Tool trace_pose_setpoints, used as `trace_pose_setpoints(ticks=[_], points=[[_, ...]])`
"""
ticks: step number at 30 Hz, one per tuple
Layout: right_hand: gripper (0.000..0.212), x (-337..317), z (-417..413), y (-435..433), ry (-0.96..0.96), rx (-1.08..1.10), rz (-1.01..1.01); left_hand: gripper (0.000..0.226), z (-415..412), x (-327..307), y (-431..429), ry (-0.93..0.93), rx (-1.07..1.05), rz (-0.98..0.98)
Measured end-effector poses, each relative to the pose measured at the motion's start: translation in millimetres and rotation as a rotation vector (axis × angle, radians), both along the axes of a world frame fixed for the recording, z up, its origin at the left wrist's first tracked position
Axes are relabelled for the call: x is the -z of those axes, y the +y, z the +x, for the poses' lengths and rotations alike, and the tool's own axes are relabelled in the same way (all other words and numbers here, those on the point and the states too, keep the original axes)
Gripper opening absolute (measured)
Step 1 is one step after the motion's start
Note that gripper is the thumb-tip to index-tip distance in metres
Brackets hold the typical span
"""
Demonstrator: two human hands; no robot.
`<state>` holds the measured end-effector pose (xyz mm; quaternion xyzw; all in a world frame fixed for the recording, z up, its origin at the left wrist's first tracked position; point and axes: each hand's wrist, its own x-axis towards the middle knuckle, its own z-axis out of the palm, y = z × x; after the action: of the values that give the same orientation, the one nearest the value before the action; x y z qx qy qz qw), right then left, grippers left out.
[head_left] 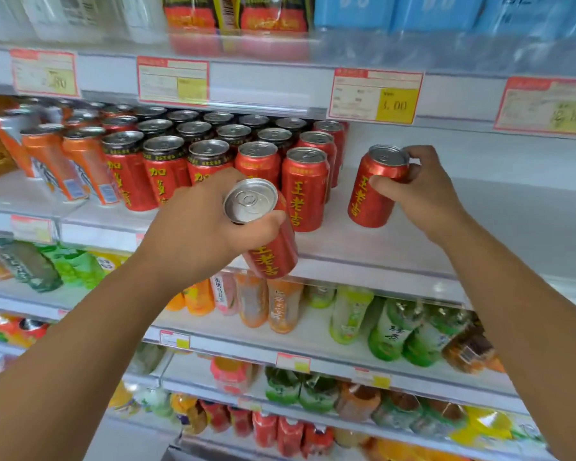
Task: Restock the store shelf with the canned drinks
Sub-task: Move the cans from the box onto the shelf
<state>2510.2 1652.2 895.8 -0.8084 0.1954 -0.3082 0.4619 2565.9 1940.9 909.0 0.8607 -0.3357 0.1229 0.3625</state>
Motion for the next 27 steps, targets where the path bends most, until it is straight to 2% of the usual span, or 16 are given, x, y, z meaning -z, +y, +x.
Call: trace_pose_setpoints(ticks=[5,9,11,16,22,27], points=[[0.052,1.3,19.1,-16.8,0.003,-0.024,0.033,0.05,6.8,-5.9,-16.4,0.01,-0.006,0.015],[0.083,9.6,19.2,-31.0,0.135,-0.096,-0.045,0.05,9.7,-6.5,-26.1,0.025,0.015,-0.022],[0.089,11.1,23.8,-39.4,0.175,-0.064,-0.088,0.05,10.1,-5.9,-28.5,0.03,0.021,-0.048],[0.077,12.7,51.3,-56.3,0.176,0.023,-0.076,0.038,7.5,-4.3,-36.2,0.026,-0.008,-0.091],[0.071,19.4,78.4,-73.6,0.169,0.045,-0.091,0.055,3.5,2.4,-45.7,0.009,-0.034,-0.127],[0.07,23.9,98.0,-81.7,0.151,0.081,-0.093,0.053,2.2,6.0,-49.6,0.012,-0.054,-0.195]])
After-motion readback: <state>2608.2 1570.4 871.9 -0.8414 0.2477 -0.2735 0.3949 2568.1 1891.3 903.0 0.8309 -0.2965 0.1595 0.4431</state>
